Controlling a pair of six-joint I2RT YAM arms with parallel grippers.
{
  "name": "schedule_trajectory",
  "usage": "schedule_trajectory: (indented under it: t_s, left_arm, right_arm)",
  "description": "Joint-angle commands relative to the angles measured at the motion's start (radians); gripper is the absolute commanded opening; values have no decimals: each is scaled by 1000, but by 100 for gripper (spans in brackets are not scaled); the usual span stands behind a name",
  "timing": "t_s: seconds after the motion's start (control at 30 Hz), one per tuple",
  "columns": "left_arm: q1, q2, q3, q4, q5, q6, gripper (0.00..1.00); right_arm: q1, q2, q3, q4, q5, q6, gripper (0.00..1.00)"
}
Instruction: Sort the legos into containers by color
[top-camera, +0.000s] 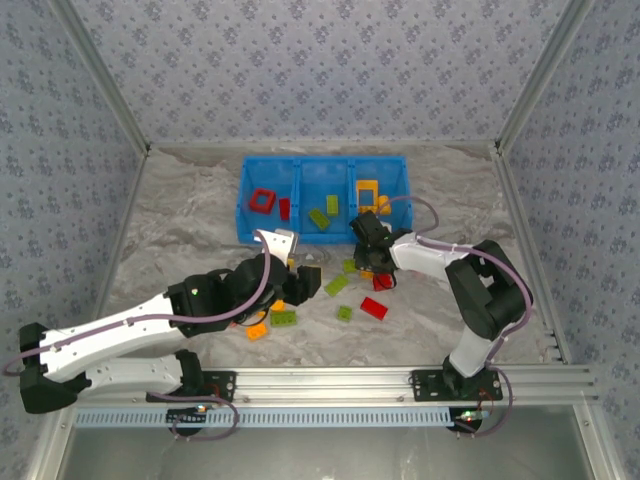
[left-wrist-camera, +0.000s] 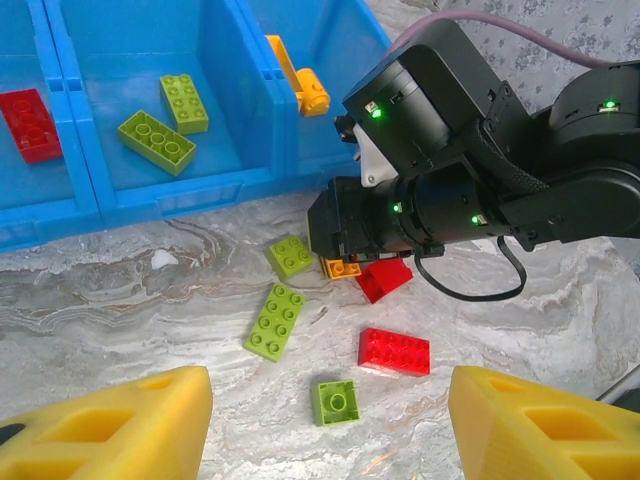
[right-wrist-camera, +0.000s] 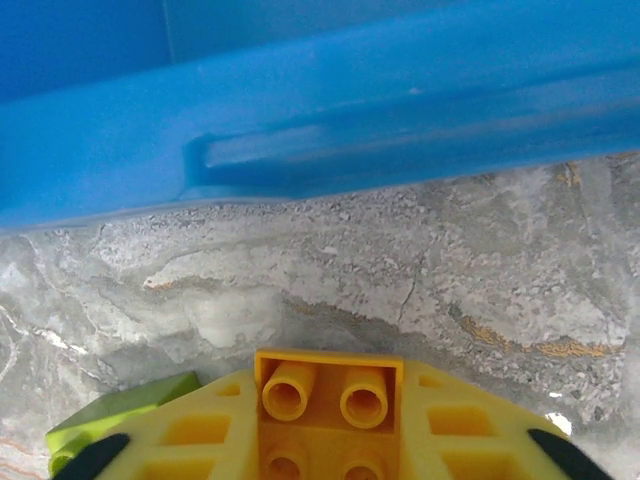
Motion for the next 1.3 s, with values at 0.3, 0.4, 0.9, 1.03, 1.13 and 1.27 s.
schedule_trajectory:
  t_s: [0.3, 0.4, 0.9, 1.03, 1.13, 1.27]
  left_arm:
    - [-9, 58, 84, 45, 3, 44, 65]
    - [-8, 89, 113, 63, 3, 62, 65]
    - [-8, 202, 253, 162, 17, 135, 66]
    - [-8, 200, 250, 154, 18, 126, 66]
    - [-7, 187, 240, 142, 17, 114, 66]
    - [-8, 162, 218, 125, 7, 98, 66]
  right_arm:
    - [-14, -253, 136, -182, 269, -173, 23]
    - [-61, -177, 229, -222, 310, -257, 23]
    - [-204, 366, 781, -268, 407, -471, 23]
    - [-206, 483, 895, -331, 443, -497, 24]
    - [-204, 553, 958, -364, 463, -510, 26]
    - [-204, 583, 980, -372, 472, -513, 35]
